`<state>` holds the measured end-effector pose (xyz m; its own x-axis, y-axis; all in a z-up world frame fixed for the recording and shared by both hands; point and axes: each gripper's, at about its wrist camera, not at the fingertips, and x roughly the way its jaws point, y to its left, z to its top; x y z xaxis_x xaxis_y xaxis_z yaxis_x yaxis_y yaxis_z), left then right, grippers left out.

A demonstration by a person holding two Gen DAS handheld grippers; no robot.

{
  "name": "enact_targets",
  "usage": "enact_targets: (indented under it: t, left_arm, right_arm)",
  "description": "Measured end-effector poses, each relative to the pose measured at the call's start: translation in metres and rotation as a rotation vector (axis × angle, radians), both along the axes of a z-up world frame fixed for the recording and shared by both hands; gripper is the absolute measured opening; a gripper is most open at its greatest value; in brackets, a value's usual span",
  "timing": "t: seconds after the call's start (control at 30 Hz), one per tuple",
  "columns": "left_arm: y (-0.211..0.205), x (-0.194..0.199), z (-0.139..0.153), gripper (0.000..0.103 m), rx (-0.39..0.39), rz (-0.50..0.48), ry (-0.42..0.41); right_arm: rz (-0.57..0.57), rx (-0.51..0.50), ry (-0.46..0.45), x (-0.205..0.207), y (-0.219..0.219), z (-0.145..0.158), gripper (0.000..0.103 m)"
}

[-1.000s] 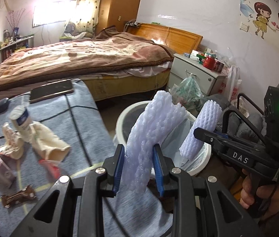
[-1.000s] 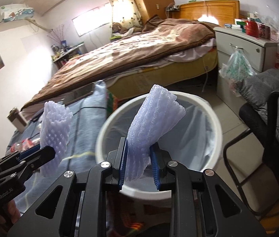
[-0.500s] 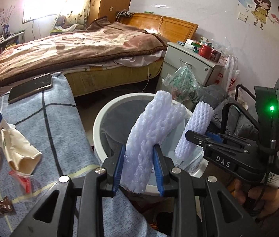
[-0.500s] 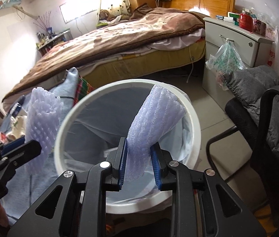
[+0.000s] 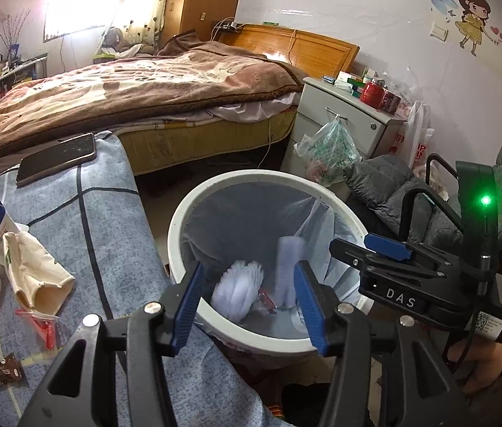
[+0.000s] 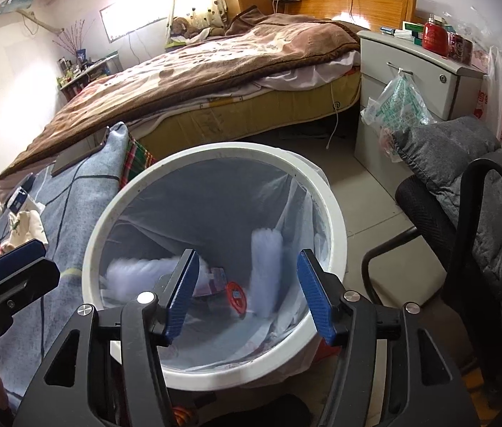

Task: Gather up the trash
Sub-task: 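Carry both foam nets over the white bin and open both tools to release, then move both tools back to the bed toward the pink carton and plastic cup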

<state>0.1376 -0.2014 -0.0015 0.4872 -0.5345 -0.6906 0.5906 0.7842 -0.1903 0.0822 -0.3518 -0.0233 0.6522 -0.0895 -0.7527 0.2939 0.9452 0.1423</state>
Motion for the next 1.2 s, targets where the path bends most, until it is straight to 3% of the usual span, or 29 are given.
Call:
enact_targets:
  t: [0.53,1.2]
  left_arm:
    - [0.046,-0.006,0.006,0.056,-0.03,0.085,-0.015]
    - [0.172,-0.019,0.009,0.059,0.001,0.384,-0.089]
  right_arm:
    - [0.018,0.007,-0.049,-0.006,0.02,0.011,0.059]
    - [0.199,0.007,-0.1,0.002,0.094,0.019,0.059]
